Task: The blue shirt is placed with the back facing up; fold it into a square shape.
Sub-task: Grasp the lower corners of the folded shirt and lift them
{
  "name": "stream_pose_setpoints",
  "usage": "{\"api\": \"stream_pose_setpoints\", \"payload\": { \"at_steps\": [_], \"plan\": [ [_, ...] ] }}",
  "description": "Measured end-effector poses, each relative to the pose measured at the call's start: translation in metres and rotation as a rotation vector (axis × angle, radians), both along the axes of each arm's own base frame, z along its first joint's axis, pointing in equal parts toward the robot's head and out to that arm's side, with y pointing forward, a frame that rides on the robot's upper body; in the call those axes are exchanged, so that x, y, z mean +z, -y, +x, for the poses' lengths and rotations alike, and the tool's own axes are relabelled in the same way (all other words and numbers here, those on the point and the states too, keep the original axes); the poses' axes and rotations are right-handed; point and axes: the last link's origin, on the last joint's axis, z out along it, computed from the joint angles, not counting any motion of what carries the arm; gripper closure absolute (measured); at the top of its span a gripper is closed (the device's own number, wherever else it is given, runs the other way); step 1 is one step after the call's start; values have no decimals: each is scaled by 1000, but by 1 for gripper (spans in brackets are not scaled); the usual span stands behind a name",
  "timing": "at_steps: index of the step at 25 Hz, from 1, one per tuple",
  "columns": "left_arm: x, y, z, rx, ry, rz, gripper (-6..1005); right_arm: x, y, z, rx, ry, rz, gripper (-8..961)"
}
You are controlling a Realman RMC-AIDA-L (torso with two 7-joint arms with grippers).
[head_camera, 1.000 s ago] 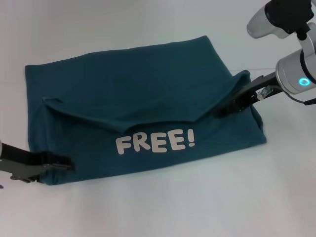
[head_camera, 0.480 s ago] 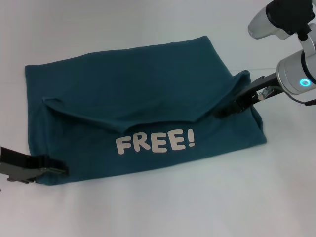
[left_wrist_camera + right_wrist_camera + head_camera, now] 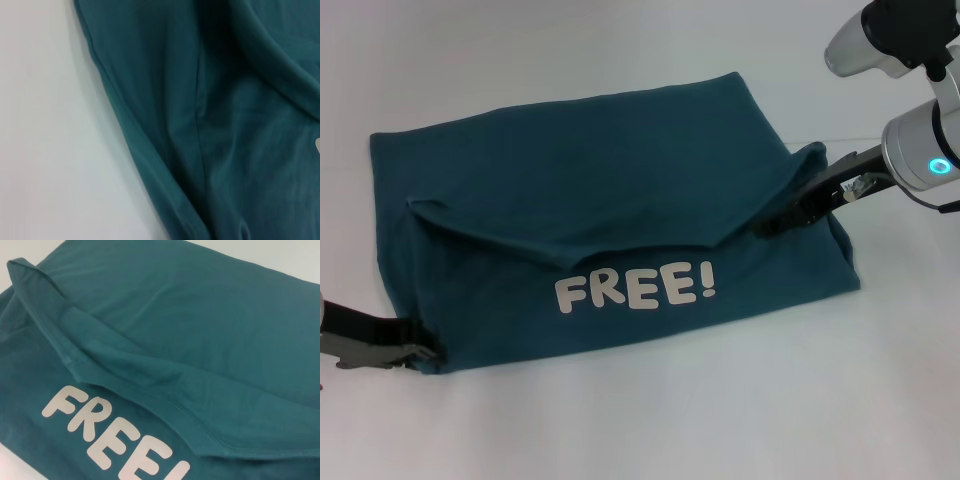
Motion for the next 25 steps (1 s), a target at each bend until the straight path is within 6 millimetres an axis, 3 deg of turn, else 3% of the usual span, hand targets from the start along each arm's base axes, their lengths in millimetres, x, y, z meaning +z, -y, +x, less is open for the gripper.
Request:
{"api": "stream_pose_setpoints", "payload": {
  "at_steps": [1, 7, 14, 25],
  "plan": [
    [0, 0, 0, -2, 0, 0, 614, 0, 0, 0, -1, -1, 0, 38],
    [0, 1, 1, -14, 7, -10, 849, 0, 2, 3, -7, -3, -2, 38],
    [4, 0, 2, -28, 10, -17, 908, 7, 5, 10, -59, -14, -5, 38],
    [9, 2, 4, -67, 16, -32, 942, 29, 17, 46, -316, 100, 51, 39]
  ]
}}
